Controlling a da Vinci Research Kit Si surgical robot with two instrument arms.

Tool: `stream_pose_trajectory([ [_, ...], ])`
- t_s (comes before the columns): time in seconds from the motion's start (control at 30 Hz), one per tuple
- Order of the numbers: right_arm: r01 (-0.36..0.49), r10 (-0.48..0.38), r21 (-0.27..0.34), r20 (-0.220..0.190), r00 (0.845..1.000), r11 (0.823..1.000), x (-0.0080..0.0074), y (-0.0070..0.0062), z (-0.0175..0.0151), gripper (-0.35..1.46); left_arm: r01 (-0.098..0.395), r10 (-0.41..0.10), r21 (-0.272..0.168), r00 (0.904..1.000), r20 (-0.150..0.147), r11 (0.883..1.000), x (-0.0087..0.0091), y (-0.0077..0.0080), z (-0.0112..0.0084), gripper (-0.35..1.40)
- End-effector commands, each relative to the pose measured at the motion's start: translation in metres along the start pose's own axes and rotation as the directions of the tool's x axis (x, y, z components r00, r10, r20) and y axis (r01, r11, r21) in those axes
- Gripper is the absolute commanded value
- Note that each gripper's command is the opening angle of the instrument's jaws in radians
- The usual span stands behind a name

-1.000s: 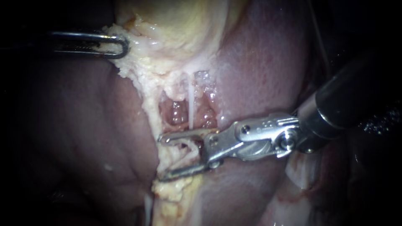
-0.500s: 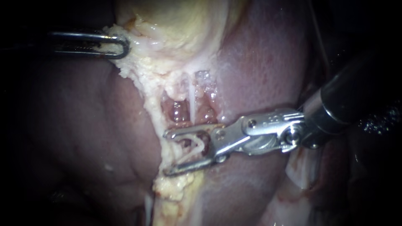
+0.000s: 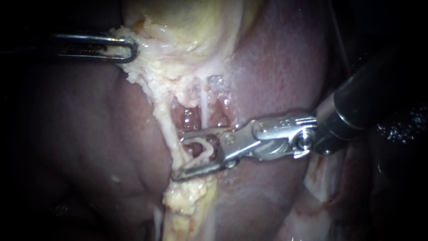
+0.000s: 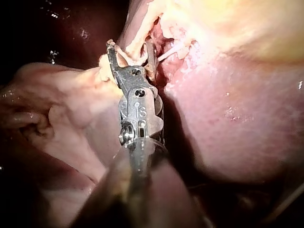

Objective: Clipping first clip left tube

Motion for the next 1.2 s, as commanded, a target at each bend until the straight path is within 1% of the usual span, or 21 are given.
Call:
stream_pose_trajectory([
  [0.03, -0.01, 0.01, 0.013, -0.012, 1.0, 1.0, 0.0002, -0.0002, 0.0002, 0.47, 0.0, 0.0, 0.0, 1.0, 0.0, 1.0, 0.0, 0.0, 0.0, -0.35],
  [0.07, -0.014, 0.014, 0.031, -0.022, 1.0, 0.999, 0.0003, -0.0002, 0.0005, 0.46, 0.0, 0.0, 0.001, 1.0, 0.0, 1.0, 0.0, 0.0, 0.0001, -0.35],
  [0.1, -0.017, 0.018, 0.052, -0.022, 1.0, 0.998, 0.0004, -0.0002, 0.0008, 0.46, 0.0, 0.0, 0.001, 1.0, 0.0, 1.0, 0.0, 0.0, 0.0001, -0.35],
  [0.17, -0.016, 0.018, 0.075, -0.024, 1.0, 0.997, 0.0006, 0.0, 0.0016, 0.46, 0.0, 0.0, 0.004, 1.0, -0.001, 1.0, 0.0, 0.0, 0.0002, -0.35],
  [0.3, -0.041, 0.046, 0.094, -0.048, 0.998, 0.995, 0.0002, -0.0002, 0.0031, 0.46, 0.0, 0.0, 0.005, 1.0, -0.001, 1.0, 0.0, 0.0, 0.0003, -0.35],
  [0.4, -0.049, 0.055, 0.111, -0.047, 0.997, 0.993, -0.0001, -0.0005, 0.0041, 0.46, 0.0, 0.0, 0.005, 1.0, -0.002, 1.0, 0.0, 0.0, 0.0004, -0.35],
  [0.5, -0.063, 0.069, 0.115, -0.055, 0.996, 0.991, -0.0002, -0.0006, 0.005, 0.46, 0.0, 0.0, 0.003, 1.0, -0.001, 1.0, 0.0, 0.0, 0.0005, -0.35],
  [0.57, -0.072, 0.08, 0.122, -0.061, 0.995, 0.99, -0.0002, -0.0007, 0.0052, 0.47, 0.0, 0.0, 0.004, 1.0, -0.001, 1.0, 0.0, 0.0, 0.0006, -0.35],
  [0.77, -0.082, 0.09, 0.131, -0.058, 0.994, 0.988, -0.0001, -0.0012, 0.0048, 0.47, 0.0, 0.0, 0.003, 1.0, -0.001, 1.0, -0.0001, 0.0, 0.0005, -0.35],
  [0.9, -0.085, 0.094, 0.14, -0.056, 0.994, 0.986, 0.0001, -0.0024, 0.0044, 0.48, -0.001, 0.001, 0.002, 1.0, -0.001, 1.0, -0.0001, 0.0, 0.0003, -0.35],
  [1.07, -0.091, 0.101, 0.162, -0.053, 0.994, 0.983, 0.0008, -0.0049, 0.0043, 0.46, -0.001, 0.001, 0.002, 1.0, -0.001, 1.0, -0.0001, -0.0001, 0.0003, -0.35],
  [1.13, -0.093, 0.104, 0.174, -0.052, 0.993, 0.98, 0.001, -0.0056, 0.0043, 0.44, -0.001, 0.001, 0.002, 1.0, -0.001, 1.0, -0.0001, -0.0001, 0.0003, -0.35],
  [1.2, -0.095, 0.106, 0.186, -0.048, 0.993, 0.978, 0.0012, -0.0059, 0.0044, 0.43, -0.001, 0.001, 0.002, 1.0, -0.001, 1.0, -0.0001, -0.0001, 0.0003, -0.35],
])
